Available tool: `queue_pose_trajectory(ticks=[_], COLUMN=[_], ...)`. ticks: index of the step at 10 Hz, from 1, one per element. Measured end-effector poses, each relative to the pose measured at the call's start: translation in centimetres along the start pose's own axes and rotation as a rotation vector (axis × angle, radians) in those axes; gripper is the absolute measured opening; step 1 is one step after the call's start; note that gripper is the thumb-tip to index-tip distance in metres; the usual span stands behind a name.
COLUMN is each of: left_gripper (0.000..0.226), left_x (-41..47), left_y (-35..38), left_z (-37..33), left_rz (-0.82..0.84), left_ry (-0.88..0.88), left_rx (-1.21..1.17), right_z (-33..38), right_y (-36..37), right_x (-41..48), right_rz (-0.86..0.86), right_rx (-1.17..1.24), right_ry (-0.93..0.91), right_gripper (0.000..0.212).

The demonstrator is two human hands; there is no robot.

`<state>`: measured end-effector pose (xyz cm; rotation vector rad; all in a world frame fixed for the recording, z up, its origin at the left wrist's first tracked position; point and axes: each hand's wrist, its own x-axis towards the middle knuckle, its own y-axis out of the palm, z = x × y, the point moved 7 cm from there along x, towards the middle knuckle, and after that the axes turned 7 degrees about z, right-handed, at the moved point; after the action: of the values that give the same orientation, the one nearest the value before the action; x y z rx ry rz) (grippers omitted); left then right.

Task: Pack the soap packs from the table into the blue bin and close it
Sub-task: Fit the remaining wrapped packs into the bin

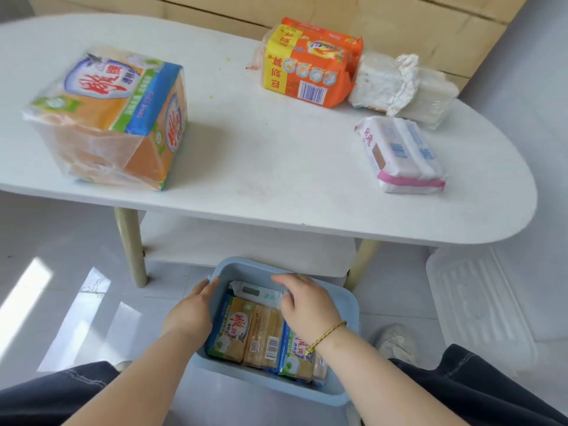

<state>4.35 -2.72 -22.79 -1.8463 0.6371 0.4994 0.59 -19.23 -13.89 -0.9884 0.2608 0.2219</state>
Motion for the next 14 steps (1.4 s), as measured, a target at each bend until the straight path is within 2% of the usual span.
queue_pose_trajectory(ticks=[1, 2, 3, 4, 5, 6, 7, 8, 10, 12, 13, 14], left_gripper=[0.067, 0.056, 0.049, 0.050, 0.039, 0.052, 0.075, 0.081, 0.084, 0.083, 0.066, 0.056], left_x=[-1.6, -4.0, -8.5, -14.0, -17.1, -17.2, -16.2, -15.6, -15.3, -15.2, -15.4, -15.3], left_y=[0.2, -1.2, -4.1, -6.4, -8.6, -11.0, -12.0, -12.0, -11.9, -11.8, -11.8, -10.8], left_z=[-0.7, -3.5, -8.6, -13.1, -14.4, -13.8, -13.6, -13.6, -13.6, -13.5, -13.2, -11.9], left_rz=[0.028, -0.115, -0.344, -0.613, -0.824, -0.910, -0.861, -0.815, -0.820, -0.813, -0.881, -0.882], left_ry=[0.004, 0.070, 0.338, 0.690, 0.771, 0.606, 0.511, 0.473, 0.463, 0.500, 0.547, 0.605], left_rx=[0.041, 0.102, 0.046, 0.074, 0.143, 0.217, 0.243, 0.264, 0.276, 0.249, 0.248, 0.182], right_z=[4.2, 6.1, 4.5, 0.9, -1.9, -2.4, -1.9, -0.8, 0.3, 0.5, 1.2, 1.5], right_y=[-5.5, -11.8, -18.2, -22.6, -23.7, -23.2, -23.6, -24.1, -23.7, -23.2, -22.9, -22.5], right_x=[-4.5, -8.7, -9.8, -7.6, -5.0, -3.0, -1.5, -0.5, 0.3, 0.7, -0.8, -2.4], right_rz=[-0.248, -0.624, -0.923, -0.898, -0.663, -0.503, -0.440, -0.333, -0.040, -0.076, -0.152, -0.255], right_rx=[0.047, 0.047, 0.177, 0.232, 0.406, 0.531, 0.463, 0.416, 0.153, 0.273, 0.428, 0.609], right_ry=[-0.197, -0.359, -0.230, 0.131, 0.415, 0.504, 0.527, 0.512, 0.541, 0.481, 0.461, 0.300], right_gripper=[0.032, 0.027, 0.021, 0.036, 0.064, 0.071, 0.071, 0.068, 0.069, 0.062, 0.048, 0.038])
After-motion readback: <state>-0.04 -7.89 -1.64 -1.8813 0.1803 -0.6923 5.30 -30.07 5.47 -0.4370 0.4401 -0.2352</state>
